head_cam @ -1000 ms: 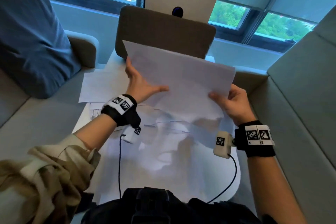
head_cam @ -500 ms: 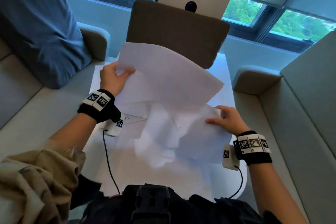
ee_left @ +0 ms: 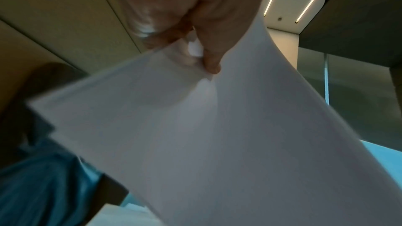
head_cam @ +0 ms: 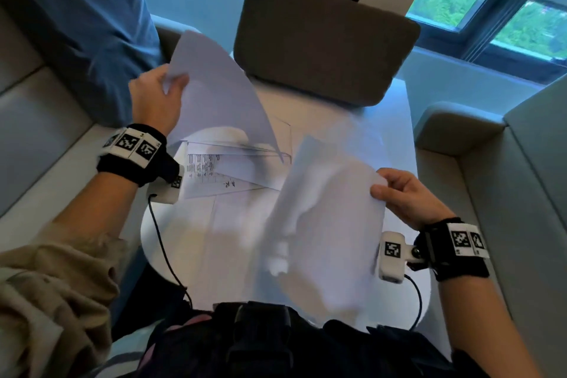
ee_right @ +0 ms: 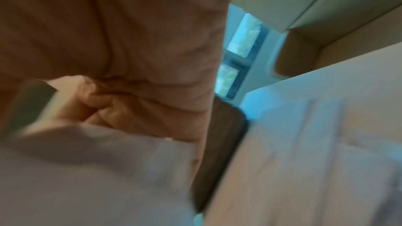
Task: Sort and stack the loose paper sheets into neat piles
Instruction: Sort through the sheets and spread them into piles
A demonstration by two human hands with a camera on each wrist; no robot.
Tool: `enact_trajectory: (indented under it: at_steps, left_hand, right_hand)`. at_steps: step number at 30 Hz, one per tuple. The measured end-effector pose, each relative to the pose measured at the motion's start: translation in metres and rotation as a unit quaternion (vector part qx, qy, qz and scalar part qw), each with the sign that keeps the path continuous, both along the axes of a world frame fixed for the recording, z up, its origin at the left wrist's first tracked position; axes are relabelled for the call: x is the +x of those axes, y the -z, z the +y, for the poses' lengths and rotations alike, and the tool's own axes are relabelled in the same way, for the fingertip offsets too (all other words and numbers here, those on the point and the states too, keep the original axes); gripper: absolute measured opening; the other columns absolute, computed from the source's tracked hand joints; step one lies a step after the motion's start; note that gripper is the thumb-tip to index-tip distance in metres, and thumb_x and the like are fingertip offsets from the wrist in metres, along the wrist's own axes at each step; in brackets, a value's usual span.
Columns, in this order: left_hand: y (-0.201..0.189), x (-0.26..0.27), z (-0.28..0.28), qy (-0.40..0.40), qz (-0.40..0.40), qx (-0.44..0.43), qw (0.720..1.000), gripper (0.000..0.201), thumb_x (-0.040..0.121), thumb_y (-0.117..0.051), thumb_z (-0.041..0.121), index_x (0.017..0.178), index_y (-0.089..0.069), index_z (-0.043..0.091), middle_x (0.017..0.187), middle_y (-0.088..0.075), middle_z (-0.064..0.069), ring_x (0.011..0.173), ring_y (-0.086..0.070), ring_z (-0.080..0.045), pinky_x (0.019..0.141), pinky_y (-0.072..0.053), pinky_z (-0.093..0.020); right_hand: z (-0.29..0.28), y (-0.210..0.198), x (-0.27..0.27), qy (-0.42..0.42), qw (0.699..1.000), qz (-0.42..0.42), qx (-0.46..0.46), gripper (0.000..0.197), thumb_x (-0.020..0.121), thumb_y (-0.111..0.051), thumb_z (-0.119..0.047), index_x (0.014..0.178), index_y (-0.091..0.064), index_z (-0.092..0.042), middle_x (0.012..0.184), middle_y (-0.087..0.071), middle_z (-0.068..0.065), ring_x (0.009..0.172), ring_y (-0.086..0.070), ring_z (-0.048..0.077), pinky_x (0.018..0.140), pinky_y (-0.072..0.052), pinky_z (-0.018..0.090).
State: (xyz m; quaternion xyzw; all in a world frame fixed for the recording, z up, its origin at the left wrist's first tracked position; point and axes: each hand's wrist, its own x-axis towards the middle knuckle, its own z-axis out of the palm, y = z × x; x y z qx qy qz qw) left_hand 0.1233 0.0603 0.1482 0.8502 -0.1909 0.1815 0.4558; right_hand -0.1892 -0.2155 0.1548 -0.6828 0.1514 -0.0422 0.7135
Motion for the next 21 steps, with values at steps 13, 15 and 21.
enact_trajectory:
  at_steps: [13, 15, 21]
  left_hand:
    - [-0.021, -0.030, 0.014, 0.020, -0.080, -0.037, 0.996, 0.034, 0.092, -0.056, 0.031, 0.087, -0.066, -0.001, 0.065, -0.055, -0.018, 0.057, -0.039, -0.016, 0.064, -0.031, -0.026]
    - [-0.022, -0.038, 0.012, 0.027, -0.089, -0.069, 0.993, 0.034, 0.093, -0.056, 0.029, 0.082, -0.064, -0.003, 0.061, -0.043, -0.005, 0.057, -0.032, -0.012, 0.059, -0.027, -0.020]
    - [0.001, -0.052, 0.007, 0.056, -0.057, -0.114, 0.990, 0.033, 0.095, -0.053, 0.028, 0.079, -0.060, 0.000, 0.062, -0.048, -0.006, 0.054, -0.041, -0.004, 0.059, -0.036, -0.027]
  right_hand:
    - [0.000, 0.147, 0.034, -0.137, 0.856, 0.294, -0.402, 0.018, 0.087, -0.061, -0.012, 0.104, -0.068, -0.010, 0.097, -0.063, 0.002, 0.091, -0.057, 0.016, 0.079, -0.041, 0.019]
    - [0.012, 0.152, 0.044, -0.134, 0.849, 0.291, -0.421, 0.016, 0.088, -0.058, -0.013, 0.099, -0.069, -0.015, 0.092, -0.061, 0.000, 0.090, -0.057, 0.018, 0.078, -0.037, 0.020]
    - [0.010, 0.156, 0.064, -0.026, 0.871, 0.269, -0.410, 0.023, 0.092, -0.057, -0.019, 0.114, -0.065, -0.014, 0.115, -0.066, 0.008, 0.096, -0.062, 0.022, 0.091, -0.048, 0.033]
